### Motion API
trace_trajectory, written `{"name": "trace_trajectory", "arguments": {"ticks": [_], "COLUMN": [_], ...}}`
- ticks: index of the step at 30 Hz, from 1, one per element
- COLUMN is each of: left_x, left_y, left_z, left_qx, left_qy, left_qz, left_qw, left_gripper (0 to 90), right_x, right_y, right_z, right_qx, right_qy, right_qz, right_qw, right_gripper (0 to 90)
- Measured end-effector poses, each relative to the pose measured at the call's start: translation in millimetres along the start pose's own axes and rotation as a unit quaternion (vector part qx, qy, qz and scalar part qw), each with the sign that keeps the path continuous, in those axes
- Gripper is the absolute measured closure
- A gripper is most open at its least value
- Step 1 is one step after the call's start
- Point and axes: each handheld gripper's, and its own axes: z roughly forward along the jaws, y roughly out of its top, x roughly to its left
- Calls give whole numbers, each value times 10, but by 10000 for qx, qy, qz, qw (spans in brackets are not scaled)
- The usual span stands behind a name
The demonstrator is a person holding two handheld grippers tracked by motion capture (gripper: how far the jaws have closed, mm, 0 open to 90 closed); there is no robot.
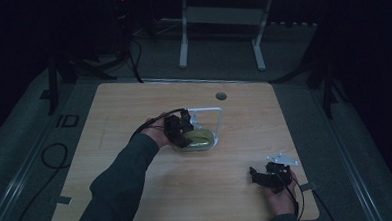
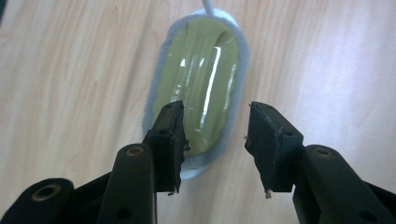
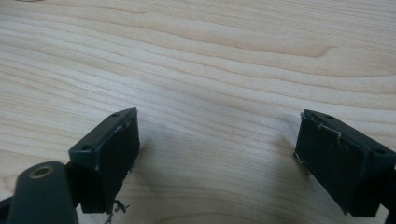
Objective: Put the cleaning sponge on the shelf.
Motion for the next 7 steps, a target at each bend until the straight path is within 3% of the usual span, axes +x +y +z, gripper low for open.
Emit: {"name": "trace_trajectory", "arguments": {"ticks": [7], "left_x": [-28], "left_y": [-85], "left_z": [-54], "left_qx": [18], "left_qy": [-4], "left_qz": [-156], "left_qw": [9999], "left_gripper": [561], "right_x": [0], "right_y": [0], "right_z": [0], "right_qx": [0], "right_qy": [1], "right_qz": [-2], "right_qw": [10000], "right_gripper": [131]}}
